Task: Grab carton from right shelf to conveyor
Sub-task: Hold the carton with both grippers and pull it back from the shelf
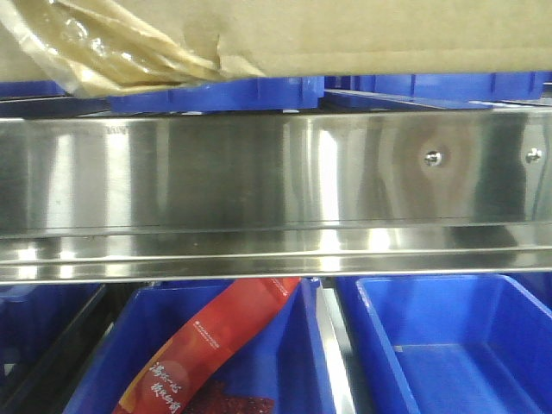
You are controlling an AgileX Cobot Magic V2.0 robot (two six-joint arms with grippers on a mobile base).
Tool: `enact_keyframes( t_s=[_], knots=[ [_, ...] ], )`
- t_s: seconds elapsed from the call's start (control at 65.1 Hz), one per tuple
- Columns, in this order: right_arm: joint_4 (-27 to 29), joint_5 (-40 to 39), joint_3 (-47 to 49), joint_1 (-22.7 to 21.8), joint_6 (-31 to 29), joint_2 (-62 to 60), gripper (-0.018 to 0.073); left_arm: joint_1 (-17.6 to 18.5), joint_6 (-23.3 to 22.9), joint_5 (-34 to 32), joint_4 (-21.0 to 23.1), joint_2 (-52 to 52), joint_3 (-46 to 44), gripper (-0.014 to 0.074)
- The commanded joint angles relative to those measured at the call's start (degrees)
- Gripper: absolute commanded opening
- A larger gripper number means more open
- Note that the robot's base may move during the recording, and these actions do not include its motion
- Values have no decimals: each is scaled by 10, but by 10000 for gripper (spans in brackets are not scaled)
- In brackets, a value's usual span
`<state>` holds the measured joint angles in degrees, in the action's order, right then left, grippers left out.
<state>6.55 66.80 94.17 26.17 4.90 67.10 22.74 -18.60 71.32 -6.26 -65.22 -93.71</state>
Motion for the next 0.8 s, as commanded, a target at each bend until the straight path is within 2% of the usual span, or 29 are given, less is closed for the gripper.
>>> enact_keyframes(
  t_s=[0.0, 0.784],
  knots=[
    [-19, -21, 1, -3, -13, -8, -69, 0, 5, -14, -23, 10, -4, -9],
    [-19, -21, 1, -3, -13, -8, -69, 0, 5, -14, -23, 10, -4, -9]
  ],
)
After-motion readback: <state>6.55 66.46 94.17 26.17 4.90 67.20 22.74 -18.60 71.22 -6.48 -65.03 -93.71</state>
